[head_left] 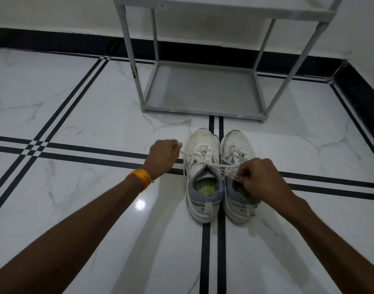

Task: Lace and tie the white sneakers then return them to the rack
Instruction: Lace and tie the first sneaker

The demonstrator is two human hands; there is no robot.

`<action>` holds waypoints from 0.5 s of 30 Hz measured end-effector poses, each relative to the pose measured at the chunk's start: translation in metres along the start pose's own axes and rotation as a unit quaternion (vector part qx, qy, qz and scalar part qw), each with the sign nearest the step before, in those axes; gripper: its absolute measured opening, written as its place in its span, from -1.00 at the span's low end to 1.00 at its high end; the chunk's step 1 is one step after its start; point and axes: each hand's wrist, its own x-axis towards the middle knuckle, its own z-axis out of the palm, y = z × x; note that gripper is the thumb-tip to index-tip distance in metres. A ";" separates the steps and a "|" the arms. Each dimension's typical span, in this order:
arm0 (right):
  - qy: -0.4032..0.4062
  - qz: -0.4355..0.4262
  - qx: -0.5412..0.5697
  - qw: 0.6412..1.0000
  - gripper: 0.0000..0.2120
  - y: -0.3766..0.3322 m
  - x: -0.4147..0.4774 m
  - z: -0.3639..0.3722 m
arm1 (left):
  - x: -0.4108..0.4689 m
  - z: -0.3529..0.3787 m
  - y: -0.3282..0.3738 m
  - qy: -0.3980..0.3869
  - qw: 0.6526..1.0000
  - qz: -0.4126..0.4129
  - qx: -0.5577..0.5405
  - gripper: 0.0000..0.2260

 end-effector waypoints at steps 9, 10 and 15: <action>-0.083 0.008 0.449 0.889 -0.81 0.006 -0.002 -0.011 | -0.014 0.006 0.012 -0.046 0.834 -0.238 -0.495 -0.59; -0.087 0.016 0.539 0.838 -0.76 0.002 -0.002 -0.007 | -0.015 0.006 0.017 -0.071 0.793 -0.240 -0.555 -0.57; -0.076 0.101 0.796 0.592 -0.65 -0.017 0.013 0.021 | -0.007 0.012 0.027 -0.065 0.637 -0.318 -0.699 -0.59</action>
